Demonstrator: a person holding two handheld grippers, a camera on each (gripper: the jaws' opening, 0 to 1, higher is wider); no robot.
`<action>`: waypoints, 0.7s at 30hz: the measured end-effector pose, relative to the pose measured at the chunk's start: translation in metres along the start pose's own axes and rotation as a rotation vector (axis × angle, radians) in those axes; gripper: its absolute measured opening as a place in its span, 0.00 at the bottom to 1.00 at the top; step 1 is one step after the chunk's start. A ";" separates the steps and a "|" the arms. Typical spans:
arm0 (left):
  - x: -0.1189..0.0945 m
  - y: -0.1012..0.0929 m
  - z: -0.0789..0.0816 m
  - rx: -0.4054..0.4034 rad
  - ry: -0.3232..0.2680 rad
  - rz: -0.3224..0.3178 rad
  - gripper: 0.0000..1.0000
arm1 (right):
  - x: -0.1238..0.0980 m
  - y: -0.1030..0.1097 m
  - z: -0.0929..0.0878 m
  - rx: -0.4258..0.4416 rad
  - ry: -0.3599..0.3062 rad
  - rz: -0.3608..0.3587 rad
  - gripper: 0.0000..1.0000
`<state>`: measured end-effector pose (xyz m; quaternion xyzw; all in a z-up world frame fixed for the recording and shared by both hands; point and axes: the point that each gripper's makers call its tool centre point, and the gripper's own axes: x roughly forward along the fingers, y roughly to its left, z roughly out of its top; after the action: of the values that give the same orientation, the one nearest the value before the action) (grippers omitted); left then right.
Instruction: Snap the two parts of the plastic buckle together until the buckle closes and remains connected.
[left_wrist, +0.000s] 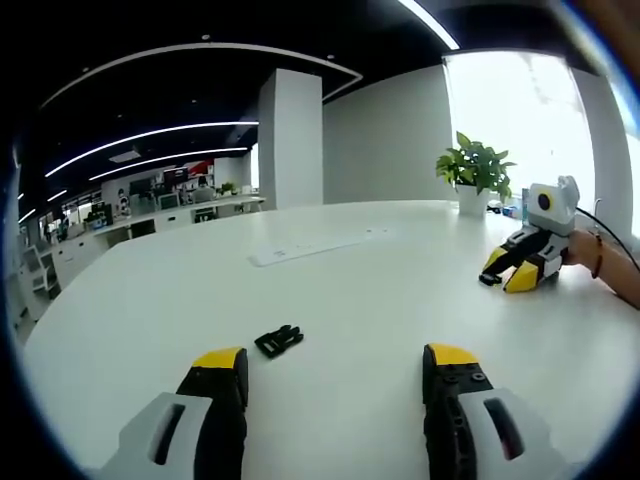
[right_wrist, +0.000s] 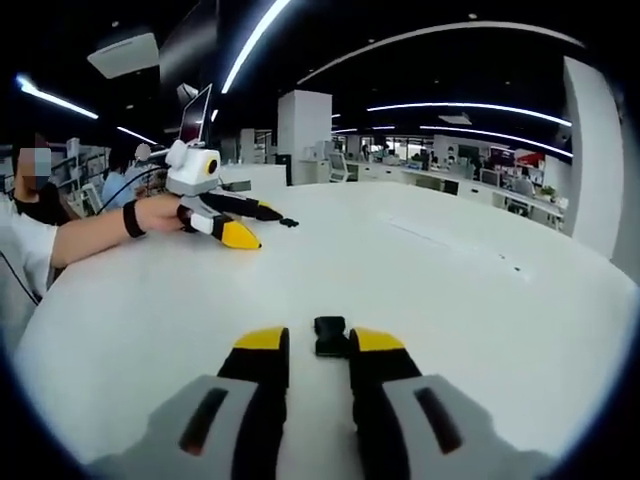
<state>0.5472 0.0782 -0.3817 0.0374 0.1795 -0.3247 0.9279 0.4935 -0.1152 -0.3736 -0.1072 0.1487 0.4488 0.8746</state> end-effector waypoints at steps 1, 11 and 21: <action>0.000 0.000 0.000 0.000 0.000 0.000 0.72 | 0.001 -0.001 0.000 0.006 -0.002 -0.005 0.27; -0.001 -0.002 -0.001 0.000 0.000 0.000 0.72 | 0.007 -0.006 0.002 0.011 -0.011 -0.040 0.24; 0.000 -0.001 -0.001 0.001 0.000 -0.001 0.72 | 0.007 0.001 0.004 -0.033 -0.024 -0.028 0.12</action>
<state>0.5466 0.0773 -0.3823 0.0377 0.1795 -0.3251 0.9277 0.4973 -0.1080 -0.3724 -0.1180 0.1293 0.4402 0.8807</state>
